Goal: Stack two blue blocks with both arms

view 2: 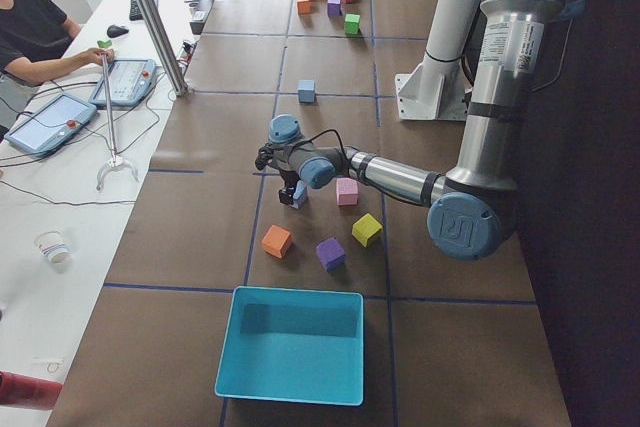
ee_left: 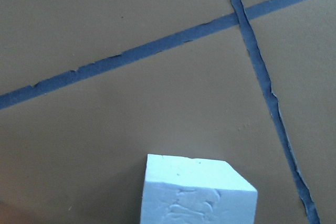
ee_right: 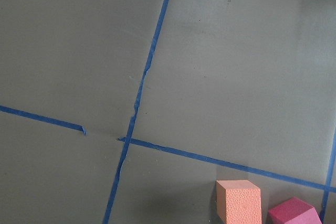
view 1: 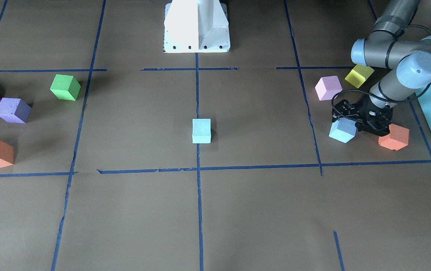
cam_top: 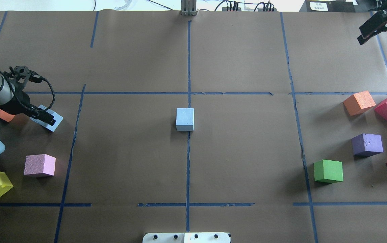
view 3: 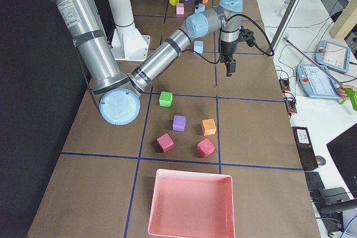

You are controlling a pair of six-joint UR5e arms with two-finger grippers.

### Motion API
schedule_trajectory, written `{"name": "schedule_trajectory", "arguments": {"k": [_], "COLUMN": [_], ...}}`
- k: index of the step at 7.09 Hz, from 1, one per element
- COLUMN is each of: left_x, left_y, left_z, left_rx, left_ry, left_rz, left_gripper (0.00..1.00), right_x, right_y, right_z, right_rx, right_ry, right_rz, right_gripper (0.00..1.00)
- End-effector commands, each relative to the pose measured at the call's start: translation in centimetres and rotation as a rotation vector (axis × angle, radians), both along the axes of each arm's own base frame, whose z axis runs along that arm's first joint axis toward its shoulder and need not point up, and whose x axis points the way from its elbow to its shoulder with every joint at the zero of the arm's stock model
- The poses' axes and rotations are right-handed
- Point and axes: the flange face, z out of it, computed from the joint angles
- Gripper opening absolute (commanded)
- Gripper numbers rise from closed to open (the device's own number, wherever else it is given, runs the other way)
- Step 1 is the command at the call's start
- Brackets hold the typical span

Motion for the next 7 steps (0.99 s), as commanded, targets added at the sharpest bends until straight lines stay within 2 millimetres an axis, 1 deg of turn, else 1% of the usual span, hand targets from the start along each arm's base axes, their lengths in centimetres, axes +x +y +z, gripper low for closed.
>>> {"name": "schedule_trajectory", "arguments": {"k": [1,2,3,4,5,6,7], "left_x": [0.2,0.2,0.0,-0.9,-1.8,-2.6,-2.5], "left_y": [0.1,-0.1,-0.2,0.3,0.5,0.4,0.0], "left_z": [0.1,0.1,-0.9,-2.8,-4.7,-6.6,-9.7], "left_rx": [0.001,0.010,0.027,0.047,0.042,0.004,-0.015], "left_ry": [-0.004,-0.013,-0.009,0.020,0.032,0.002,-0.012], "left_rz": [0.003,-0.006,-0.019,-0.020,-0.025,-0.038,-0.041], "left_gripper": [0.56,0.29,0.08,0.04,0.04,0.04,0.04], "right_x": [0.9,1.8,2.8,3.9,5.3,6.6,8.5], "right_y": [0.4,0.6,0.8,1.2,1.7,3.5,5.4], "right_z": [1.3,2.2,3.0,4.3,6.0,10.2,13.6], "right_rx": [-0.021,-0.018,-0.023,-0.040,-0.067,-0.131,-0.168], "right_ry": [-0.026,-0.037,-0.052,-0.065,-0.062,-0.067,-0.069], "right_rz": [-0.009,-0.027,-0.034,-0.027,-0.006,-0.004,0.008], "right_gripper": [0.99,0.99,0.99,1.00,1.00,1.00,1.00]}}
